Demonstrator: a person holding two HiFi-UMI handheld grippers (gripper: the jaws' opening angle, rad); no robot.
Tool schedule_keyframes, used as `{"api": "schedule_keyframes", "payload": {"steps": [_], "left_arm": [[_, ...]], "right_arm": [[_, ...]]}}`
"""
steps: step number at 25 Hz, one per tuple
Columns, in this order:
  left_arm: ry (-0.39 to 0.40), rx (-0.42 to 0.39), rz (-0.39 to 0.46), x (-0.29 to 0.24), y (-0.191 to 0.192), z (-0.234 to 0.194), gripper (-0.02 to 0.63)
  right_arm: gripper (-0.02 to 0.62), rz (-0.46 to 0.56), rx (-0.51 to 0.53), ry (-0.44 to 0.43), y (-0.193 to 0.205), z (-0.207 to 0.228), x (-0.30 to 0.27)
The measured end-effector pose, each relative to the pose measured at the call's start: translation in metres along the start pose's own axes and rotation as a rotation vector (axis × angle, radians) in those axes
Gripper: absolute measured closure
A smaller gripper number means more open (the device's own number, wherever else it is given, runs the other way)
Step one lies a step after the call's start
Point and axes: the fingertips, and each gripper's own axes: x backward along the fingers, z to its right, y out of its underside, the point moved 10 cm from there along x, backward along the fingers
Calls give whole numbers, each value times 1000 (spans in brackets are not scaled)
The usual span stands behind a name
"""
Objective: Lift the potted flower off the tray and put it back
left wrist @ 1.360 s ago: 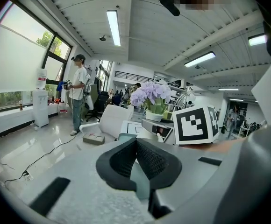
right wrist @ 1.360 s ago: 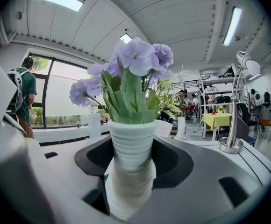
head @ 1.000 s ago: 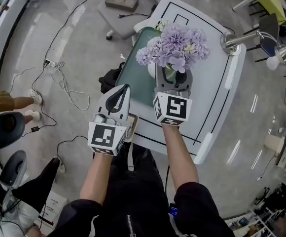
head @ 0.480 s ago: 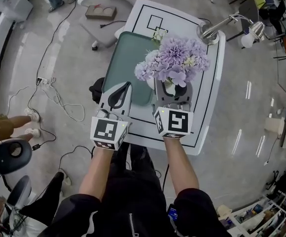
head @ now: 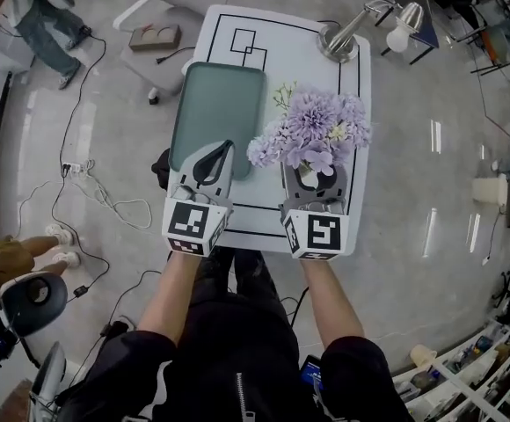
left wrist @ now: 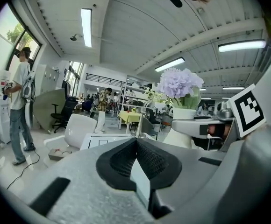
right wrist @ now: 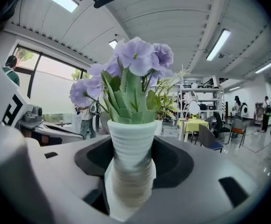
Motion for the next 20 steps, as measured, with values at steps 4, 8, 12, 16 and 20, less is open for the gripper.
{"api": "schedule_keyframes", "payload": {"steps": [4, 8, 12, 16, 20], "left_arm": [[21, -7, 5, 0, -4, 7, 601], [39, -25, 5, 4, -5, 14, 601], [46, -35, 10, 10, -6, 15, 601], [46, -41, 7, 16, -6, 16, 601], [82, -36, 42, 25, -7, 16, 601]], "right_arm": [[353, -11, 6, 21, 2, 3, 17], [353, -7, 3, 29, 0, -1, 28], [353, -1, -1, 26, -2, -5, 33], [353, 3, -2, 24, -3, -9, 36], [353, 6, -2, 20, -4, -14, 38]]}}
